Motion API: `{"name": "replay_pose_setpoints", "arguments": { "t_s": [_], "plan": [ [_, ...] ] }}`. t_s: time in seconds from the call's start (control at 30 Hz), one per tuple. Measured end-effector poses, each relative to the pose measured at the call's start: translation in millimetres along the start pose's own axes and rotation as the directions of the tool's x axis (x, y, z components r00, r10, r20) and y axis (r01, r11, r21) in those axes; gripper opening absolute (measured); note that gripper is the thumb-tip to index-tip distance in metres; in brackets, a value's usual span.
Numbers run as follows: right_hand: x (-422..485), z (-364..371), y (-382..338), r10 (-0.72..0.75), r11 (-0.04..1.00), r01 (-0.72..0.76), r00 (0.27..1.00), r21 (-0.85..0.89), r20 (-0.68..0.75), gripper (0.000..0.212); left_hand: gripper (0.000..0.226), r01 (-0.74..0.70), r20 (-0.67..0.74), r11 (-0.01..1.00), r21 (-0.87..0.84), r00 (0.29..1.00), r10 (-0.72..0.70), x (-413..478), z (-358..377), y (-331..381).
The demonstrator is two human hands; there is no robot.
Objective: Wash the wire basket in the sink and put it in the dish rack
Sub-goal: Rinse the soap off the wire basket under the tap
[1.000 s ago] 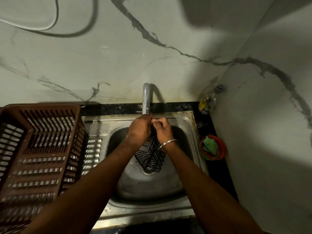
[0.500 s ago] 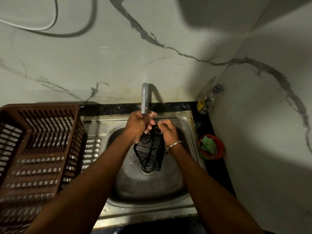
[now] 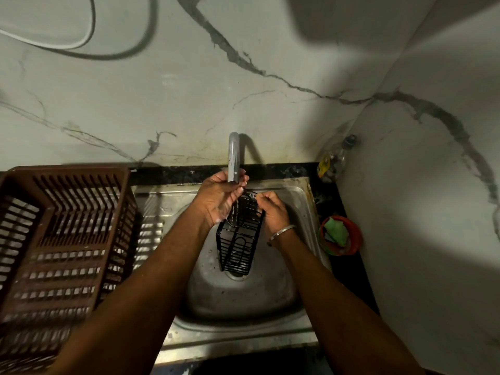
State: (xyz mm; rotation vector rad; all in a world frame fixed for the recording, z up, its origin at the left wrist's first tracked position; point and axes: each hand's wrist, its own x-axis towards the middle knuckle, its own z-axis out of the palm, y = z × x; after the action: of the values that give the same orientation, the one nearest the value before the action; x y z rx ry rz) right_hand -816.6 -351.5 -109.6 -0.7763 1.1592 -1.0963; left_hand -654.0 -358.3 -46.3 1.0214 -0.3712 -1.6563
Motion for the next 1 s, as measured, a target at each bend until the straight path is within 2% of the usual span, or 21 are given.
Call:
{"name": "replay_pose_setpoints", "arguments": {
  "t_s": [0.07, 0.17, 0.3, 0.37, 0.5, 0.57, 0.67, 0.77, 1.0],
  "plan": [
    [1, 0, 0, 0.015, 1.0, -0.015, 1.0, 0.001, 0.009, 0.007, 0.026, -0.015, -0.107, 0.999, 0.033, 0.994, 0.019, 2, 4, 0],
    [2, 0, 0, 0.017, 0.999, -0.017, 1.0, -0.031, 0.017, 0.015, 0.026, -0.027, -0.216, 0.983, 0.182, 0.974, 0.067, 6, 8, -3],
    [3, -5, 6, 0.035, 0.997, -0.035, 0.999, -0.076, -0.005, 0.02, 0.033, 0.043, -0.187, 0.977, 0.21, 0.982, -0.003, 7, 14, 0],
    [2, -8, 7, 0.039, 0.998, -0.04, 0.999, -0.056, -0.015, 0.02, 0.031, 0.066, -0.122, 0.988, 0.138, 0.991, -0.049, 9, 17, 4],
    [-2, -5, 4, 0.009, 0.999, -0.011, 0.999, -0.042, -0.045, 0.025, 0.019, 0.144, 0.013, 0.971, -0.193, 0.989, -0.144, 17, 23, 5],
    [-3, -1, 3, -0.005, 1.0, 0.004, 0.999, -0.023, -0.047, 0.024, 0.018, 0.131, -0.004, 0.933, -0.334, 0.99, -0.141, 22, 22, 3],
    [-3, 2, 4, -0.005, 0.999, 0.007, 0.998, 0.035, -0.061, 0.018, 0.038, 0.037, -0.059, 0.846, -0.531, 0.995, -0.081, 30, 22, 3],
    [-4, 4, 4, 0.012, 0.998, -0.007, 0.997, 0.06, -0.076, 0.016, 0.04, -0.061, -0.172, 0.855, -0.515, 0.984, -0.034, 33, 22, 4],
    [-8, 3, 12, 0.032, 0.996, -0.023, 0.993, 0.085, -0.113, 0.017, 0.072, -0.1, -0.42, 0.901, -0.422, 0.902, -0.097, 30, 26, 9]
  ]
}}
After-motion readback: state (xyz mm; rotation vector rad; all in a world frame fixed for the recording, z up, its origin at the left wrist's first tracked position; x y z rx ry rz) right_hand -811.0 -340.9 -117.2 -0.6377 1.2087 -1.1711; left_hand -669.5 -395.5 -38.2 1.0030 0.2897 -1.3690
